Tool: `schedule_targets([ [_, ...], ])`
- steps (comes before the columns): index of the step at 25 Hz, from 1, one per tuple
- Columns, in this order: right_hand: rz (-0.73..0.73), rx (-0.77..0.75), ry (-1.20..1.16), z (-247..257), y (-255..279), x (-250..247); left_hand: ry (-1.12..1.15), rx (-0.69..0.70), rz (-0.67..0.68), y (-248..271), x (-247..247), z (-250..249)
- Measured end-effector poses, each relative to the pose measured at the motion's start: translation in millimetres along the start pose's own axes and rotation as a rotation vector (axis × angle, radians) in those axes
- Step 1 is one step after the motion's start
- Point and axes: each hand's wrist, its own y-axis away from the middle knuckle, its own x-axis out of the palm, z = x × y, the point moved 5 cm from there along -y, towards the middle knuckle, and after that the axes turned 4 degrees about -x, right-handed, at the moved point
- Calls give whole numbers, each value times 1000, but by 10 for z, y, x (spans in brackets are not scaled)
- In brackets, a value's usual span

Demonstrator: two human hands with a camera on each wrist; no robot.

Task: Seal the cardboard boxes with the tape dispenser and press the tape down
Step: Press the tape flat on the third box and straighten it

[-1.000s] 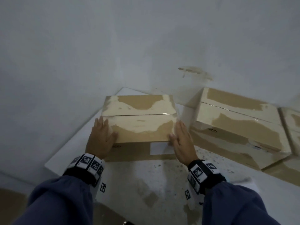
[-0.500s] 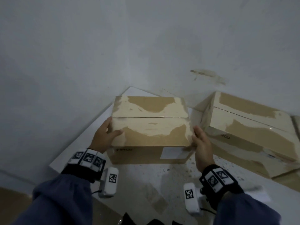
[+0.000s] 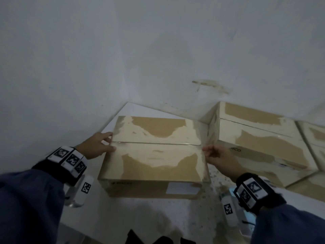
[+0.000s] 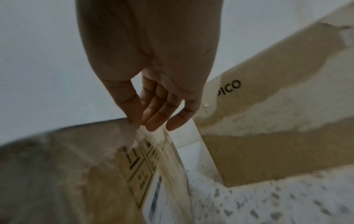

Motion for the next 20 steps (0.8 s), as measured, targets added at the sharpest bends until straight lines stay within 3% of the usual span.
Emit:
schedule_targets([
  [3,33,-46,155,122,-202,17,-138,-8,50,-112,-135,-40],
  [7,2,-51,244,244,-542,20,-95,54,88,-346,-215,-73],
  [10,-6,22,194,264,-781,1,-106,92,60,-467,-276,-179],
  [20,-9,179,129,200,-1389,34,-12,24,-75,-1086,-359,-159],
])
